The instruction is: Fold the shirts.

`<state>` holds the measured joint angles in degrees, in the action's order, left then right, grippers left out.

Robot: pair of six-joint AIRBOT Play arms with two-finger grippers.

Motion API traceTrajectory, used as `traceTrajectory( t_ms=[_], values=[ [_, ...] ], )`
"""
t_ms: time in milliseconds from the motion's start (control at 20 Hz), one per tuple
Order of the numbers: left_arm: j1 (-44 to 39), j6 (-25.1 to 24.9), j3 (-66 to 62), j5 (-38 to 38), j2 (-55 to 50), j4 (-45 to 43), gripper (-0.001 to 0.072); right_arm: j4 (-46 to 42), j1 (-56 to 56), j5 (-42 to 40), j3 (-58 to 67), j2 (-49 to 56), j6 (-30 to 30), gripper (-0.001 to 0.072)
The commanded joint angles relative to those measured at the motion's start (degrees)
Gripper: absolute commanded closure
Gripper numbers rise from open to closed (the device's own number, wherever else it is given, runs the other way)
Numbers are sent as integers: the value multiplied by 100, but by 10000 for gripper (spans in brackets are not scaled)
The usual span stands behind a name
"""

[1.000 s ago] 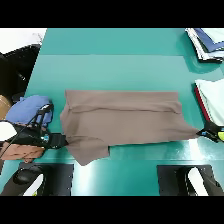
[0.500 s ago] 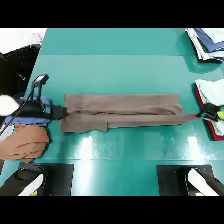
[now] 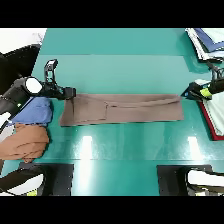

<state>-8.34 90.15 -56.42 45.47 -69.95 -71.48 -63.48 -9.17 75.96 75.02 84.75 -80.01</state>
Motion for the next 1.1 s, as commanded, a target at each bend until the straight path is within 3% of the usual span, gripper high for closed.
traceTrajectory(
  t_ms=[0, 50, 100, 150, 200, 250, 400, 550, 700, 750, 900, 950, 1050],
  values=[
    [0, 140, -129, -22, -87, 13, 138, 549, -164, 354, 533, 474, 463, 297],
    [0, 140, -173, 140, -61, 13, 164, 549, -258, 511, 531, 463, 708, 297],
    [-2, 138, -216, 319, -55, 31, 323, 535, -363, 671, 483, 459, 931, 297],
    [-2, 129, -236, 507, -52, 164, 533, 544, -531, 778, 369, 450, 1040, 297],
    [-2, 101, -234, 664, -52, 319, 688, 546, -726, 820, 184, 448, 1067, 255],
    [-2, -9, -234, 778, -52, 498, 684, 551, -935, 778, -42, 450, 1067, 107],
    [-2, -127, -232, 741, -52, 1029, 685, 592, -1311, 678, -621, 623, 1158, 101],
    [-2, -118, -232, 459, -72, 1679, 685, 1469, -1281, 669, -957, 1034, 1670, 107],
    [-20, -111, -234, 372, -160, 2098, 685, 1690, -907, 516, -964, 1327, 1694, 117],
    [-87, -101, -236, 339, -192, 2096, 685, 1696, -758, 463, -964, 1364, 1711, 200],
    [-608, -101, -293, 50, -442, 2094, 686, 1709, -538, 352, -964, 1231, 1781, 656],
    [-813, -103, -372, -33, -584, 2090, 686, 1770, -531, 356, -964, 1082, 1862, 697],
    [-1196, -114, -713, -103, -1019, 2085, 686, 2017, -525, 409, -964, 660, 1864, 698]
  ],
)
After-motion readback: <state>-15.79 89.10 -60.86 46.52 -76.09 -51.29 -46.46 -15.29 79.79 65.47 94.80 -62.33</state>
